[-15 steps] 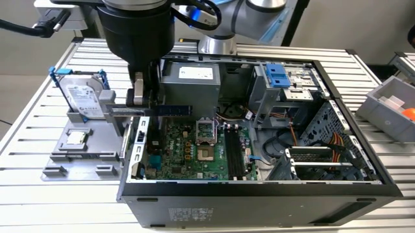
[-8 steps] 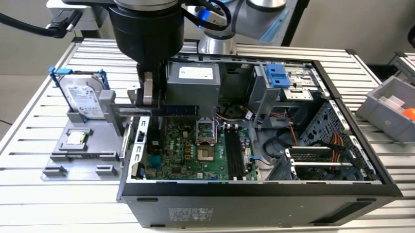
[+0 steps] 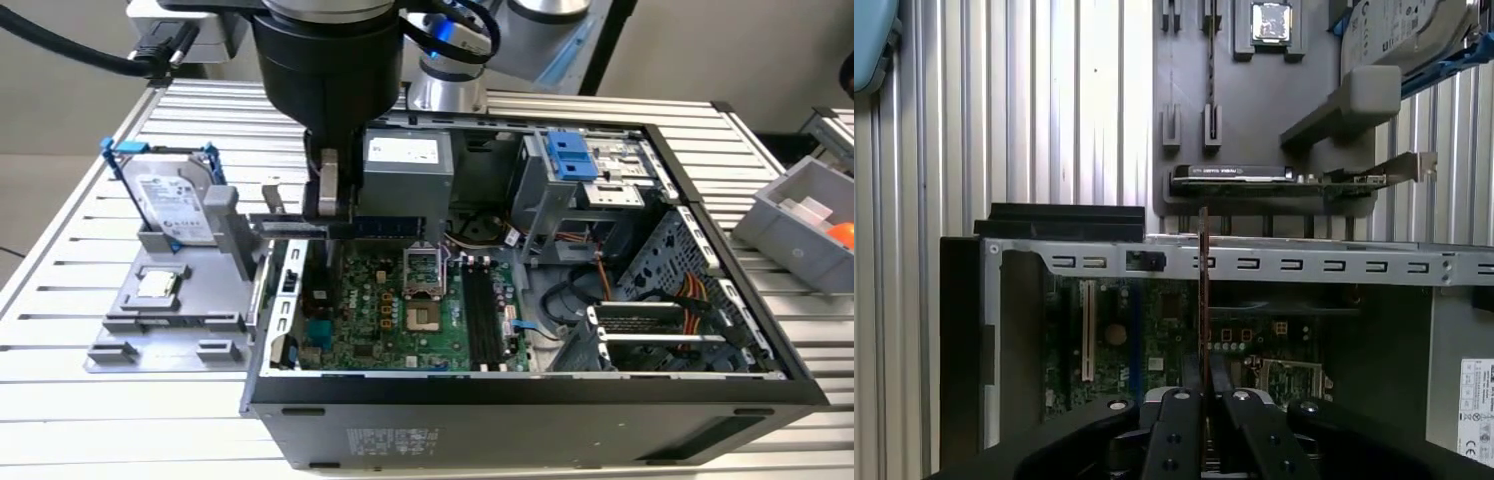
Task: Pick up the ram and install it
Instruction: 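Pick up the ram and move it above insertion slot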
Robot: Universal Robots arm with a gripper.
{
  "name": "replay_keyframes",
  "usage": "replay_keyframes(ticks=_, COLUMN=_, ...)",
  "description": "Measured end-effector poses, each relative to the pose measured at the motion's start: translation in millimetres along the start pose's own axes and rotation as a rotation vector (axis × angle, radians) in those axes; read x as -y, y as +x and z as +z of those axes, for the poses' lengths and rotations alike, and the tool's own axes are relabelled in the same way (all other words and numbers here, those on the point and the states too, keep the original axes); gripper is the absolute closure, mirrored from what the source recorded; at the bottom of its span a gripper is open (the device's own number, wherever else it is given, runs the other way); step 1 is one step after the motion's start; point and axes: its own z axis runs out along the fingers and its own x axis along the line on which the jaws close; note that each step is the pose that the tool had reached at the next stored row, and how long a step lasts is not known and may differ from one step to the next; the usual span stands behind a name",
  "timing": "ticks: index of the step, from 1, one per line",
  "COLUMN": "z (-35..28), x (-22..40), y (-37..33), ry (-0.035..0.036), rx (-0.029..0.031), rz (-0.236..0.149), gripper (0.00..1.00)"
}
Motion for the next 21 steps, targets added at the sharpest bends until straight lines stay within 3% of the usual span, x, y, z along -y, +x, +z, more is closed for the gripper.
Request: replay_keyframes(ticks=21, z=-0.9, x=35.0, y=-1.1, ry=0.0, rx=0.0, rz=-0.001, gripper=1.0)
